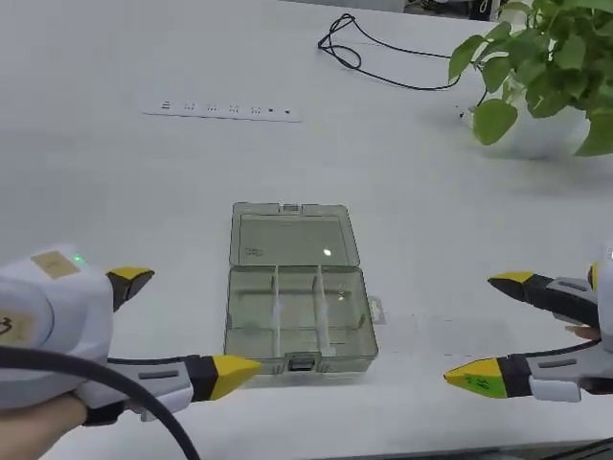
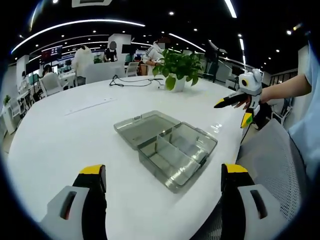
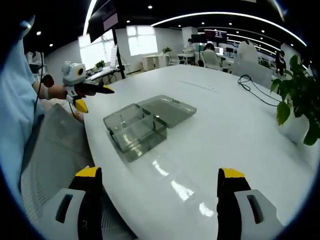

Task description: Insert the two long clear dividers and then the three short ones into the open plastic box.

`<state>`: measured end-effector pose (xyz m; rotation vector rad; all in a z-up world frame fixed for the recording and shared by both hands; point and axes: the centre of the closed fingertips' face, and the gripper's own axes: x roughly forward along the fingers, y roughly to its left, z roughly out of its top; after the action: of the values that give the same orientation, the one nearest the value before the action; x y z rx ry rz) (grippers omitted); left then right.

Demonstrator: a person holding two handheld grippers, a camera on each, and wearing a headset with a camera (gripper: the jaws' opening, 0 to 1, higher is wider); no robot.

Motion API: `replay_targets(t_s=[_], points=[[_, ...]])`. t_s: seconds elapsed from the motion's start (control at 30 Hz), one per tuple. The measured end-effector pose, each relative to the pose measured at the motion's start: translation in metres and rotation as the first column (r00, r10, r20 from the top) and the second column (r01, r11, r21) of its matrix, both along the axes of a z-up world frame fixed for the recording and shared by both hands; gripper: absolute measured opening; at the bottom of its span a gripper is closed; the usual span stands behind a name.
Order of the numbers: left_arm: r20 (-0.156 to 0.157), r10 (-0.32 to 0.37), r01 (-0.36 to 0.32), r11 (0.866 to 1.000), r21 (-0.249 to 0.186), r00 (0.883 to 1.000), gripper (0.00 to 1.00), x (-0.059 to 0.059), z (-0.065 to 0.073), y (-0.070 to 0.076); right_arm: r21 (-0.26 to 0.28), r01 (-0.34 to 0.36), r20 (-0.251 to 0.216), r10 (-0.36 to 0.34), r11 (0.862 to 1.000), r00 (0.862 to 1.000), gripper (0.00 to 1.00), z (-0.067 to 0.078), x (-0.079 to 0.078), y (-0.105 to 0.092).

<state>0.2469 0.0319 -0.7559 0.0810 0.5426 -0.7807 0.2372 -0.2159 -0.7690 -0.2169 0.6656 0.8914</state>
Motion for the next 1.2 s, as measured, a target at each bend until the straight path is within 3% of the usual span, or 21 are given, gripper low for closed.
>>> replay_targets(t_s=[0.17, 0.3, 0.53, 0.9, 1.0, 1.03, 1.1, 1.2], points=[[-0.003, -0.006, 0.006, 1.0, -0.001, 1.0, 0.98, -0.003, 0.0, -0.002, -0.062, -0.046, -0.003, 0.046, 0.997, 0.999, 0.96, -0.006, -0.002, -0.009], [-0.005, -0.005, 0.005, 1.0, -0.001, 1.0, 0.98, -0.005, 0.0, -0.003, -0.125, -0.104, -0.011, 0.104, 0.987, 0.995, 0.95, -0.012, -0.003, -0.012], [-0.008, -0.015, 0.015, 1.0, -0.001, 1.0, 0.98, -0.009, 0.001, -0.003, -0.153, -0.159, -0.022, 0.157, 0.975, 0.987, 0.94, -0.017, 0.002, -0.005], [-0.001, -0.008, 0.008, 1.0, -0.003, 1.0, 0.96, -0.007, 0.004, 0.002, -0.22, -0.265, -0.031, 0.264, 0.939, 0.964, 0.85, -0.023, 0.017, 0.009], [0.0, -0.006, 0.006, 1.0, -0.005, 1.0, 0.96, -0.007, 0.005, 0.002, -0.22, -0.285, -0.035, 0.285, 0.933, 0.958, 0.88, -0.025, 0.019, 0.016], [0.001, -0.006, 0.006, 1.0, -0.005, 1.0, 0.96, -0.007, 0.005, 0.001, -0.223, -0.304, -0.033, 0.305, 0.926, 0.952, 0.89, -0.025, 0.019, 0.019], [0.001, -0.008, 0.008, 1.0, -0.002, 1.0, 0.96, -0.007, 0.005, 0.0, -0.28, -0.332, -0.039, 0.335, 0.901, 0.941, 0.84, -0.03, 0.021, 0.017], [0.004, -0.009, 0.009, 1.0, -0.006, 1.0, 0.96, -0.007, 0.006, -0.002, -0.275, -0.357, -0.058, 0.355, 0.893, 0.933, 0.83, -0.035, 0.021, 0.025]])
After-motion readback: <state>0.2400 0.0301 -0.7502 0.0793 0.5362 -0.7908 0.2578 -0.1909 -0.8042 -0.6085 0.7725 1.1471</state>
